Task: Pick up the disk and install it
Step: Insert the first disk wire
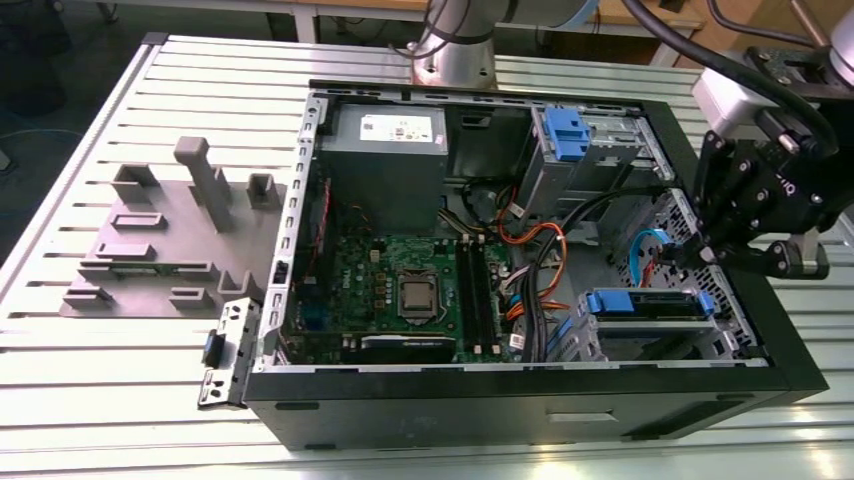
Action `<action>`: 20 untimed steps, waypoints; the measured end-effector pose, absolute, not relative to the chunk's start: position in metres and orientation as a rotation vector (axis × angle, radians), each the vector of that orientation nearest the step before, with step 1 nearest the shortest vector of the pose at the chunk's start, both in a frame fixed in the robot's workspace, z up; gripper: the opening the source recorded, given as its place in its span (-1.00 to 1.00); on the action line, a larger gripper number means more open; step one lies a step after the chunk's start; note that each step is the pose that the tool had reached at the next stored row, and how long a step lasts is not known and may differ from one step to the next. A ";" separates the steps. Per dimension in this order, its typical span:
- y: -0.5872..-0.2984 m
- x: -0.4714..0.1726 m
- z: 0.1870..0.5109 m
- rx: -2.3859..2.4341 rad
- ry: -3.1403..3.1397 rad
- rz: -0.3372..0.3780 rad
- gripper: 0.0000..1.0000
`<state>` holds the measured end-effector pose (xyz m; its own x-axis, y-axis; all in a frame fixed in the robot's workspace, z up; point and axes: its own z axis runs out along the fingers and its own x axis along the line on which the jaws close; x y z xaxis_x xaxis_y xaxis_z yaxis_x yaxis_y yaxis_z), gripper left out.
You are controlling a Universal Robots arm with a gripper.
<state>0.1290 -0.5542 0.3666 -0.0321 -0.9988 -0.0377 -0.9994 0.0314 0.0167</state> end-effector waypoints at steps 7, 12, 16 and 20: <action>-0.553 0.129 0.367 -2.175 2.245 0.060 -0.79; -0.553 0.129 0.367 -2.175 2.245 0.060 -0.79; -0.553 0.129 0.367 -2.175 2.245 0.060 -0.79; -0.552 0.140 0.367 -2.176 2.246 0.063 -0.79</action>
<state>0.1403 -0.5524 0.3666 -0.0321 -0.9988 -0.0375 -0.9993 0.0314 0.0196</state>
